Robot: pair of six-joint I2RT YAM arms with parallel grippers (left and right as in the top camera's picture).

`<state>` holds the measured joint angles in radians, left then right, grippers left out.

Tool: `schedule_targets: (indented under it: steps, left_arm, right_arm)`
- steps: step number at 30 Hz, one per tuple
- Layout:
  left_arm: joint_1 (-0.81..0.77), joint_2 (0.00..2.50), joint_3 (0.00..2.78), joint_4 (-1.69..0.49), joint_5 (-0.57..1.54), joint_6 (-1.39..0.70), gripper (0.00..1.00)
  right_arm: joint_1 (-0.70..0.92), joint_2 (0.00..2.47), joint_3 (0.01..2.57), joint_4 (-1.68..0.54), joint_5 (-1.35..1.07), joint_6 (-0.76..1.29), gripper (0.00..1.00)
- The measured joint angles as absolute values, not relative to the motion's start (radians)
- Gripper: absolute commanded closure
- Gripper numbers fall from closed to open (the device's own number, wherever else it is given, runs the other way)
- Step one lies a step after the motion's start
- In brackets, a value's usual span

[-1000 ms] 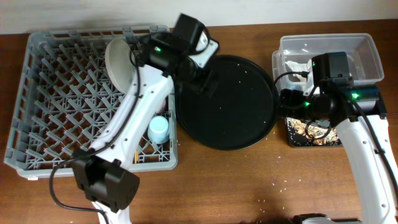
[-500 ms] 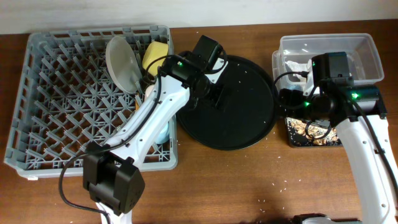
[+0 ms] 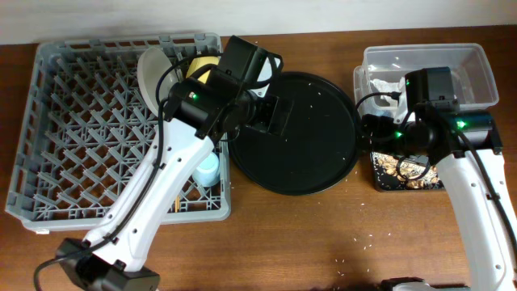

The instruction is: Sort waste into correct bins and load items into the dishwasher rack

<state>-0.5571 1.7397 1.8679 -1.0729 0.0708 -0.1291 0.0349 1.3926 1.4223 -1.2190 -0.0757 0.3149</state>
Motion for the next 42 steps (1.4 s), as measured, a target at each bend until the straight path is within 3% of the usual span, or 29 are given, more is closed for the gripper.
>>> schedule_targets:
  steps: [21,29,34,38,42]
  left_arm:
    - [-0.557,1.745,1.868,-1.073,0.070,-0.129,0.01]
    - [-0.557,1.745,1.868,-1.073,0.070,-0.129,0.01]
    - [-0.557,1.745,1.868,-1.074,0.070,-0.129,0.01]
    - [-0.557,1.745,1.868,-1.074,0.070,-0.130,0.01]
    - [-0.557,1.745,1.868,-1.073,0.070,-0.133,0.01]
  right_arm:
    - [0.035,1.393,1.422,-1.219,-0.033,0.302,0.02]
    - [0.035,1.308,1.409,-1.189,0.101,0.299,0.02]
    - [0.035,1.051,1.261,-0.889,0.154,0.274,0.02]
    - [0.035,0.809,0.995,-0.605,0.155,0.253,0.02]
    - [0.035,0.562,0.685,-0.457,0.072,0.250,0.02]
